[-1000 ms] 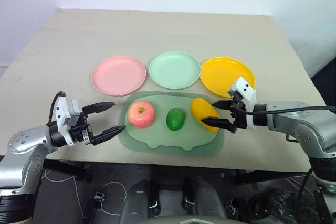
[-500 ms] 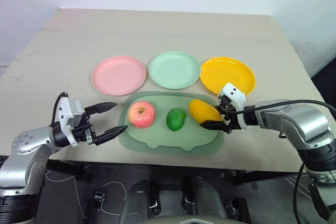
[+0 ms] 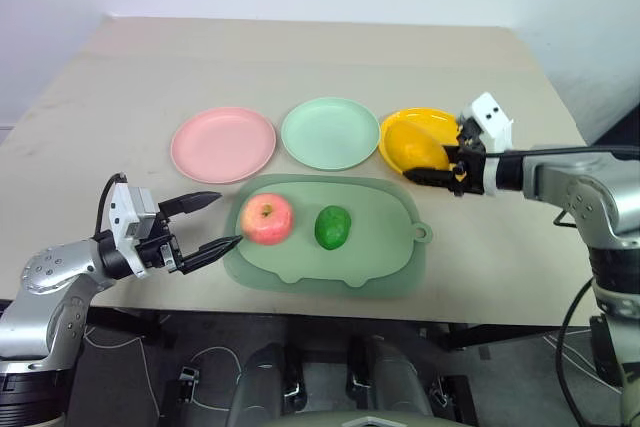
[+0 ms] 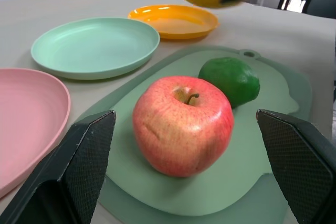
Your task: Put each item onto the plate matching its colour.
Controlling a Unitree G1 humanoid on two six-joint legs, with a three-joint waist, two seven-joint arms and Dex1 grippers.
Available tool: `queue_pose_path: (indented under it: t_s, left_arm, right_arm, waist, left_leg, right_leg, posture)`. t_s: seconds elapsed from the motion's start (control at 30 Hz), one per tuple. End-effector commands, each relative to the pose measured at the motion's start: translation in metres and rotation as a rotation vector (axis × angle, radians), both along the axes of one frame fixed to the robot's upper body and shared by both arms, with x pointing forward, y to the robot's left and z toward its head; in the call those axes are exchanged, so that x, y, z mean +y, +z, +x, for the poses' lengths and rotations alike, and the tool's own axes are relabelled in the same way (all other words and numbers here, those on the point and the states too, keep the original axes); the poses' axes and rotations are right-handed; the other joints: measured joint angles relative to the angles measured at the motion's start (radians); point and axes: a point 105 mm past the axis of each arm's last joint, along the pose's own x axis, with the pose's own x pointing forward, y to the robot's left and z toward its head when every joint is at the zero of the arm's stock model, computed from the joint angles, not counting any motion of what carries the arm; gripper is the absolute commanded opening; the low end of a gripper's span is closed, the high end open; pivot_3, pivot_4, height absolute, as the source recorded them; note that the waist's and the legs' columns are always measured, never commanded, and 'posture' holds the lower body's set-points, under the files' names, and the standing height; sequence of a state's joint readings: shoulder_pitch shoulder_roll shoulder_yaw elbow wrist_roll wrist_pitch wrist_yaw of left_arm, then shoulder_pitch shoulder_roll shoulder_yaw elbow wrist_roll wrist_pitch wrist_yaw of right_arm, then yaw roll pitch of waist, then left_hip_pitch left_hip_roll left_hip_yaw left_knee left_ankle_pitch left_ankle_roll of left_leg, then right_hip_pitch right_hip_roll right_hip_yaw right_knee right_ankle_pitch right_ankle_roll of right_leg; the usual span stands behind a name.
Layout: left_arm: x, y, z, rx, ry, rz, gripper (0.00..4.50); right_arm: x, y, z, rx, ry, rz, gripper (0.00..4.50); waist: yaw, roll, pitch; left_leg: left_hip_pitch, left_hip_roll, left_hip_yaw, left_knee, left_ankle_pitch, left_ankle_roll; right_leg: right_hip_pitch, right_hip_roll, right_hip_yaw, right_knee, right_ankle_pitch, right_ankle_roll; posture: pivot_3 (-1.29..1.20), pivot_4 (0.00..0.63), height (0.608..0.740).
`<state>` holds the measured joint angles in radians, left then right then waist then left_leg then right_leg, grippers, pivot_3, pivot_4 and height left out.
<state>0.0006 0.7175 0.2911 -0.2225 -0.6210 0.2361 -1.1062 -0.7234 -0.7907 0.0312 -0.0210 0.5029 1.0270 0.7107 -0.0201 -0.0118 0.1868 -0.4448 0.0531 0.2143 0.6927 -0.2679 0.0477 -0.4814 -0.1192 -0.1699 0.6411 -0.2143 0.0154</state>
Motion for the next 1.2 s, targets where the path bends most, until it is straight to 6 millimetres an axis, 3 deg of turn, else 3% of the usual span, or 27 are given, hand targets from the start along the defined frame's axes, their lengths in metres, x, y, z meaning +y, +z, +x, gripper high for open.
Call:
queue_pose_path:
  t_s: [0.03, 0.13, 0.3, 0.33, 0.43, 0.47, 0.8, 0.9, 1.0, 1.2]
  left_arm:
    - [-0.002, 0.012, -0.004, -0.046, -0.008, 0.015, 4.5]
    - [-0.003, 0.013, -0.005, -0.048, 0.001, 0.021, 4.5]
    - [-0.003, 0.014, -0.007, -0.049, 0.014, 0.021, 4.5]
    - [-0.002, 0.014, -0.008, -0.048, 0.017, 0.022, 4.5]
    - [0.001, 0.013, -0.01, -0.044, 0.025, 0.027, 4.5]
    - [0.002, 0.013, -0.01, -0.044, 0.029, 0.029, 4.5]
    - [0.008, 0.013, -0.01, -0.043, 0.043, 0.031, 4.5]
    - [0.006, 0.015, -0.01, -0.043, 0.032, 0.035, 4.5]
    - [0.003, 0.018, -0.01, -0.045, 0.021, 0.039, 4.5]
    - [0.001, 0.022, -0.005, -0.044, 0.011, 0.042, 4.5]
  right_arm:
    - [-0.018, 0.002, 0.027, -0.035, -0.121, -0.044, 3.02]
    - [-0.03, -0.014, 0.049, 0.015, -0.212, -0.104, 3.02]
    - [-0.044, -0.024, 0.065, 0.051, -0.289, -0.157, 3.02]
    - [-0.045, -0.024, 0.065, 0.051, -0.282, -0.168, 3.37]
    - [-0.04, -0.021, 0.064, 0.041, -0.231, -0.175, 4.34]
    - [-0.039, -0.018, 0.063, 0.035, -0.226, -0.175, 4.47]
    - [-0.052, 0.02, 0.034, 0.003, -0.199, -0.118, 4.47]
    - [-0.041, 0.042, 0.016, 0.026, -0.172, -0.024, 4.47]
    - [-0.013, 0.048, -0.005, 0.049, -0.084, 0.026, 4.47]
    - [0.046, 0.029, -0.038, 0.186, 0.091, 0.105, 4.47]
  waist:
    - [0.0, 0.0, 0.0]
    - [-0.001, 0.0, 0.0]
    - [0.0, 0.001, 0.0]
    - [-0.001, 0.001, 0.0]
    - [-0.005, 0.001, 0.0]
    - [-0.005, 0.001, 0.0]
    - [-0.001, 0.002, 0.001]
    - [-0.001, 0.002, 0.001]
    - [-0.003, 0.002, 0.001]
    - [-0.002, 0.002, 0.0]
  left_leg:
    - [-0.001, 0.0, 0.0, 0.0, 0.0, 0.0]
    - [-0.001, 0.0, 0.001, 0.0, 0.0, 0.0]
    - [-0.004, 0.0, 0.002, 0.001, 0.001, -0.002]
    - [-0.006, 0.0, 0.002, 0.002, 0.001, -0.002]
    - [-0.008, 0.001, 0.002, 0.004, 0.001, -0.002]
    - [-0.008, 0.001, 0.002, 0.004, 0.001, -0.002]
    - [-0.01, 0.001, 0.002, 0.005, 0.001, -0.002]
    - [-0.011, 0.001, 0.002, 0.005, 0.001, -0.002]
    - [-0.013, 0.001, 0.001, 0.005, 0.001, -0.002]
    - [-0.013, 0.002, 0.001, 0.006, 0.002, -0.002]
  right_leg:
    - [-0.001, 0.0, 0.0, 0.0, 0.0, 0.0]
    - [-0.002, 0.0, 0.001, 0.003, 0.0, 0.0]
    - [-0.007, -0.001, 0.001, 0.007, 0.001, 0.002]
    - [-0.009, 0.0, 0.001, 0.008, 0.002, 0.003]
    - [-0.01, 0.0, 0.001, 0.009, 0.002, 0.003]
    - [-0.01, 0.0, 0.001, 0.009, 0.002, 0.004]
    - [-0.013, -0.001, 0.002, 0.01, 0.002, 0.003]
    - [-0.014, -0.001, 0.002, 0.01, 0.001, 0.003]
    - [-0.015, -0.001, 0.002, 0.011, 0.002, 0.003]
    - [-0.015, 0.0, 0.001, 0.011, 0.002, 0.003]
  posture:
    - [0.0, 0.15, 0.696]
    - [0.0, 0.15, 0.696]
    - [0.0, 0.15, 0.696]
    - [0.0, 0.15, 0.696]
    - [0.0, 0.15, 0.696]
    - [0.0, 0.15, 0.696]
    - [0.0, 0.15, 0.696]
    - [0.0, 0.15, 0.696]
    - [0.0, 0.15, 0.696]
    - [0.0, 0.15, 0.696]
